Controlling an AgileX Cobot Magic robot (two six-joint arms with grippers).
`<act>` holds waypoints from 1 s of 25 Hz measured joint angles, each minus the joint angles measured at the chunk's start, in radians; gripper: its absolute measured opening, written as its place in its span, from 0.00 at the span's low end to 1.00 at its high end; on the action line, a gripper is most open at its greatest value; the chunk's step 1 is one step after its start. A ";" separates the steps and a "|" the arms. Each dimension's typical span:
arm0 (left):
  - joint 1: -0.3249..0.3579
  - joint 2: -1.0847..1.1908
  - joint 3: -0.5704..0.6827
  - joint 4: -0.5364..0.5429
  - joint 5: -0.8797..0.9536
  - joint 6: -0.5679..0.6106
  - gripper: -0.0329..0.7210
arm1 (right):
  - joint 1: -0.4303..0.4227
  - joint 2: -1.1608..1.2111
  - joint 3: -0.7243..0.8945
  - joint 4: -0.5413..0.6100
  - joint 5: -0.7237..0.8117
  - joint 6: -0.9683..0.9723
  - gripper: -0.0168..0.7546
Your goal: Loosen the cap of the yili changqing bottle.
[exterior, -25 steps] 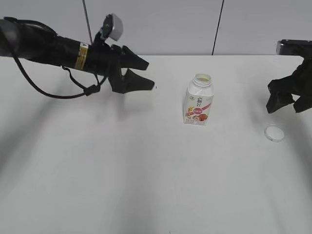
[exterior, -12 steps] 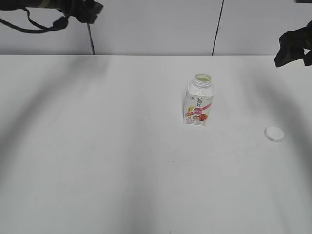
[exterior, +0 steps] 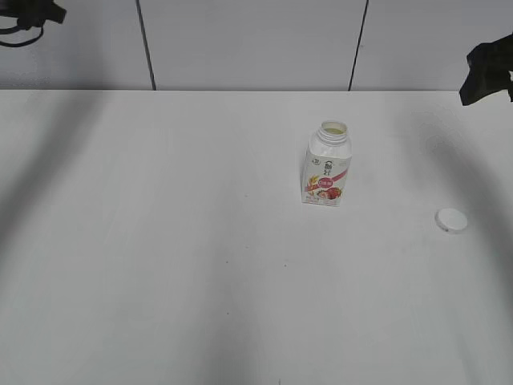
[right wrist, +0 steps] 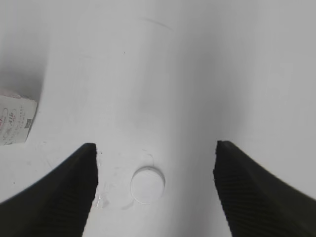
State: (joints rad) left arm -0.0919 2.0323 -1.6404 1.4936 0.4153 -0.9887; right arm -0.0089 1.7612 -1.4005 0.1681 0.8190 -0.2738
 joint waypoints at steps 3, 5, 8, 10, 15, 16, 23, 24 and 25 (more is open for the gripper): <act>0.012 -0.005 0.000 -0.274 0.121 0.271 0.75 | 0.000 0.000 0.000 -0.002 0.002 0.000 0.77; 0.019 -0.005 0.000 -0.460 0.192 0.440 0.75 | 0.000 -0.001 0.000 -0.002 0.004 0.000 0.77; 0.031 -0.005 0.000 -0.733 0.290 0.718 0.75 | 0.000 -0.001 0.000 -0.002 0.005 0.000 0.77; 0.047 -0.009 0.000 -0.984 0.346 0.922 0.75 | 0.000 -0.001 0.000 -0.002 0.007 0.000 0.77; 0.121 -0.036 0.000 -1.410 0.489 1.199 0.75 | 0.000 -0.001 -0.052 -0.036 0.079 0.000 0.77; 0.137 -0.038 0.000 -1.431 0.526 1.213 0.75 | 0.000 -0.001 -0.071 -0.052 0.098 0.000 0.77; 0.200 -0.135 0.000 -1.460 0.655 1.225 0.75 | 0.000 -0.001 -0.174 -0.104 0.273 0.005 0.77; 0.200 -0.157 0.000 -1.459 0.660 1.225 0.75 | 0.000 -0.002 -0.182 -0.110 0.299 0.008 0.77; 0.200 -0.182 0.000 -1.459 0.671 1.225 0.75 | 0.000 -0.005 -0.186 -0.116 0.327 0.008 0.77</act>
State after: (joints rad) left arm 0.1076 1.8500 -1.6404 0.0345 1.0860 0.2359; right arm -0.0089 1.7565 -1.5862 0.0521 1.1460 -0.2654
